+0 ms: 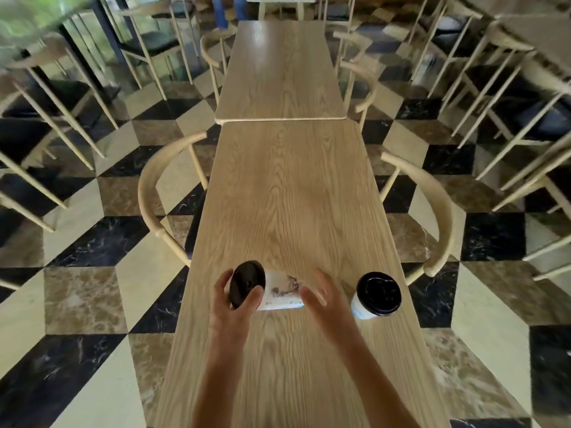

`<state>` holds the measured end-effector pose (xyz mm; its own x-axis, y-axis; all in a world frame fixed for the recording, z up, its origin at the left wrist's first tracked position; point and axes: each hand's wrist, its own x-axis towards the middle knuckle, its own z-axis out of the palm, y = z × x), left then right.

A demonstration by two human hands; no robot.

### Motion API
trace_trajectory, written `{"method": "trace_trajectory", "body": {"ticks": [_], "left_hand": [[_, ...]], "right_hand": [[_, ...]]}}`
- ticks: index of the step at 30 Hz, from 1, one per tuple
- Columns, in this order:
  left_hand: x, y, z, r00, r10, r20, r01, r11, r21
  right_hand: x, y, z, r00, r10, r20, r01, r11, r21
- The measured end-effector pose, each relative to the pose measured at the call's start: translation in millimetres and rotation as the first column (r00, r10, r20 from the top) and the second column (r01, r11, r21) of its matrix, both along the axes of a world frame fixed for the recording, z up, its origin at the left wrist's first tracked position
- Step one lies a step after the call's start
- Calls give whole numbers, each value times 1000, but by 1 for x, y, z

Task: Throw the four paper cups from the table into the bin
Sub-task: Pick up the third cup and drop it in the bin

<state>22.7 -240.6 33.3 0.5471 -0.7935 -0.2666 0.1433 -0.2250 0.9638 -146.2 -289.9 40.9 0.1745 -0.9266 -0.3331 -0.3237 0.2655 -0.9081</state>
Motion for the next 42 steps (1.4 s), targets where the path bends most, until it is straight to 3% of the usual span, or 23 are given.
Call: {"method": "trace_trajectory", "body": {"ticks": [4, 6, 16, 20, 23, 28, 34, 39, 42], "left_hand": [[-29, 3, 30, 959, -173, -225, 145, 980, -136], [-52, 0, 41, 928, -258, -269, 214, 960, -184], [-234, 20, 82, 782, -562, -268, 489, 821, -296], [-349, 61, 97, 696, -676, -240, 604, 733, -314], [-439, 97, 108, 581, -769, -267, 689, 639, -342], [-587, 167, 122, 365, -908, -207, 831, 418, -367], [-743, 242, 127, 19, -983, -182, 919, 89, -385], [-869, 305, 124, -169, -952, -255, 928, -66, -368], [-942, 344, 119, -272, -923, -273, 911, -156, -382]], "right_hand": [[-36, 11, 17, 997, -58, 41, 60, 997, -56], [-60, 17, 26, 994, -95, 56, 100, 991, -90], [-248, 93, 62, 919, -384, 93, 395, 891, -224], [-356, 162, 78, 844, -518, 139, 536, 813, -227], [-436, 222, 90, 784, -602, 152, 619, 742, -257], [-563, 332, 106, 591, -789, 170, 800, 545, -251], [-671, 450, 118, 312, -927, 209, 928, 250, -276], [-756, 529, 114, 75, -966, 249, 972, 14, -236], [-809, 572, 108, -43, -981, 189, 963, -91, -252]]}}
